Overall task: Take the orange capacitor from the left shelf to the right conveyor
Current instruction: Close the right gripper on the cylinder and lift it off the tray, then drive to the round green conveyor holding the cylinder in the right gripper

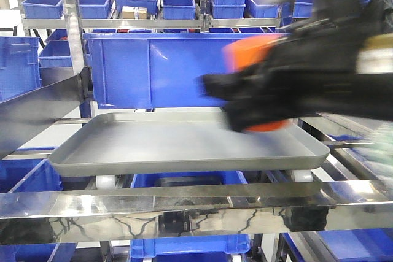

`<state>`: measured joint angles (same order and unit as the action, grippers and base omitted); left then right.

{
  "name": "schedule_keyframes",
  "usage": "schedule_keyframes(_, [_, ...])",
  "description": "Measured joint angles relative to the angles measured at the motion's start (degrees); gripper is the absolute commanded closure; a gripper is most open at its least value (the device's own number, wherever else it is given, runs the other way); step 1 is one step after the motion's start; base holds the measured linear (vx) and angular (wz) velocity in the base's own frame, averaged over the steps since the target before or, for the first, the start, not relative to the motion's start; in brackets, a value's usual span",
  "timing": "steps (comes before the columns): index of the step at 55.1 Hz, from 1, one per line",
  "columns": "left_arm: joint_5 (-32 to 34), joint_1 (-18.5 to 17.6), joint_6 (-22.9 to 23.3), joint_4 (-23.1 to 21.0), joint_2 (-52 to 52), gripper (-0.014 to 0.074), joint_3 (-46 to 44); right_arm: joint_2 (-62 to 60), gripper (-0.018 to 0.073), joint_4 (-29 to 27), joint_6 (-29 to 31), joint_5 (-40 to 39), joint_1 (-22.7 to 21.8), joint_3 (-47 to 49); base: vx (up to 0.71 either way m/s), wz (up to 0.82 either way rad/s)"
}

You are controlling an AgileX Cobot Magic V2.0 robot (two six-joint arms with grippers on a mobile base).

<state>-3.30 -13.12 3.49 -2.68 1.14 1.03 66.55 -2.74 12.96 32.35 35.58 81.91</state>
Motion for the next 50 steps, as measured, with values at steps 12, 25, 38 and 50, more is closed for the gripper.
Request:
schedule_keyframes(12, [0.0, 0.0, 0.0, 0.0, 0.0, 0.0603, 0.0, -19.62, 0.0568, 0.91, -1.0, -6.53, 0.0, -20.26, 0.0, 0.0])
schedule_keyframes(25, [0.0, 0.0, 0.0, 0.0, 0.0, 0.0603, 0.0, -40.71, 0.0568, 0.96, -3.34, -18.96, 0.0, -46.26, 0.0, 0.0])
schedule_keyframes(38, [0.0, 0.0, 0.0, 0.0, 0.0, 0.0603, 0.0, -50.94, 0.0568, 0.96, -7.1, -22.88, 0.0, -59.19, 0.0, 0.0])
schedule_keyframes(50, [0.0, 0.0, 0.0, 0.0, 0.0, 0.0603, 0.0, -51.99, 0.0567, 0.96, -7.42, -23.46, 0.0, -59.71, 0.0, 0.0])
